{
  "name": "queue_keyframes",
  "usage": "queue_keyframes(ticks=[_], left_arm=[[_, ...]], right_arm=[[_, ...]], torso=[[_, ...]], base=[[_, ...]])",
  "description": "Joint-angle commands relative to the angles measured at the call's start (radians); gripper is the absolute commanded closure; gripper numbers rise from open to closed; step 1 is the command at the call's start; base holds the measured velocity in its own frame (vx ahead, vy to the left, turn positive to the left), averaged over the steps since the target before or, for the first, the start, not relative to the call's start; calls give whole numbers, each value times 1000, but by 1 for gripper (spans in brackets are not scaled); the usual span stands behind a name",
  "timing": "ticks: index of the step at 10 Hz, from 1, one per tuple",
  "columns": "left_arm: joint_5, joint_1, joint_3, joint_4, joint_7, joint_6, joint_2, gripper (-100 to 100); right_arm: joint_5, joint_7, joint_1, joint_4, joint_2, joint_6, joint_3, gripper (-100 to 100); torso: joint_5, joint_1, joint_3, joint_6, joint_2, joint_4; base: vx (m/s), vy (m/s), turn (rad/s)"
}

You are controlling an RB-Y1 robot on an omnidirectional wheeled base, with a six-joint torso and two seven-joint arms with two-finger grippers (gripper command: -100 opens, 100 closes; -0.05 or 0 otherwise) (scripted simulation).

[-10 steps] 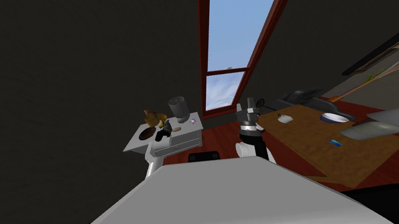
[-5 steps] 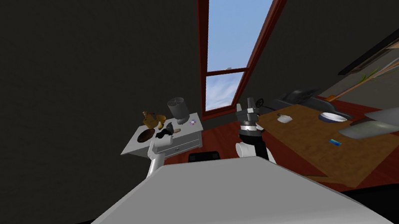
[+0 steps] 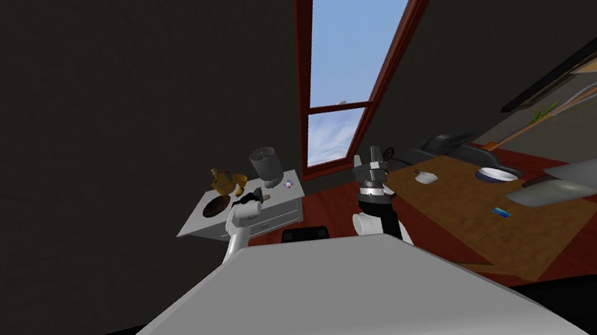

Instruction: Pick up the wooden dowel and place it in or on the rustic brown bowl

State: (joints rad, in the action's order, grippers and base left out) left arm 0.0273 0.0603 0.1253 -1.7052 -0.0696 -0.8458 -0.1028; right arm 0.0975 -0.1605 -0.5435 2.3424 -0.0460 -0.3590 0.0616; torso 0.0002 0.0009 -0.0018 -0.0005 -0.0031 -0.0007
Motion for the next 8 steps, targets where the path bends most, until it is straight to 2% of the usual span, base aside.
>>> queue_keyframes(ticks=[1,5,6,7,8], left_arm=[[-17,-13,0,38,20,-39,-5,-100],[-34,-13,-5,101,47,-113,1,-100],[-27,-25,-4,94,41,-102,2,-100],[-27,-24,-5,95,42,-107,3,0],[-20,-31,5,125,32,-84,3,-100]], right_arm=[[0,0,0,0,0,0,0,0],[0,0,0,0,0,0,0,0],[0,0,0,0,0,0,0,0],[0,0,0,0,0,0,0,0],[0,0,0,0,0,0,0,0]], torso=[[0,0,0,0,0,0],[0,1,0,0,-1,0],[0,0,0,0,-1,0],[0,-1,0,0,1,0],[0,-1,1,0,2,0]], base=[[56,19,-38],[56,25,-27],[25,8,-3],[0,0,0],[0,11,-119]])
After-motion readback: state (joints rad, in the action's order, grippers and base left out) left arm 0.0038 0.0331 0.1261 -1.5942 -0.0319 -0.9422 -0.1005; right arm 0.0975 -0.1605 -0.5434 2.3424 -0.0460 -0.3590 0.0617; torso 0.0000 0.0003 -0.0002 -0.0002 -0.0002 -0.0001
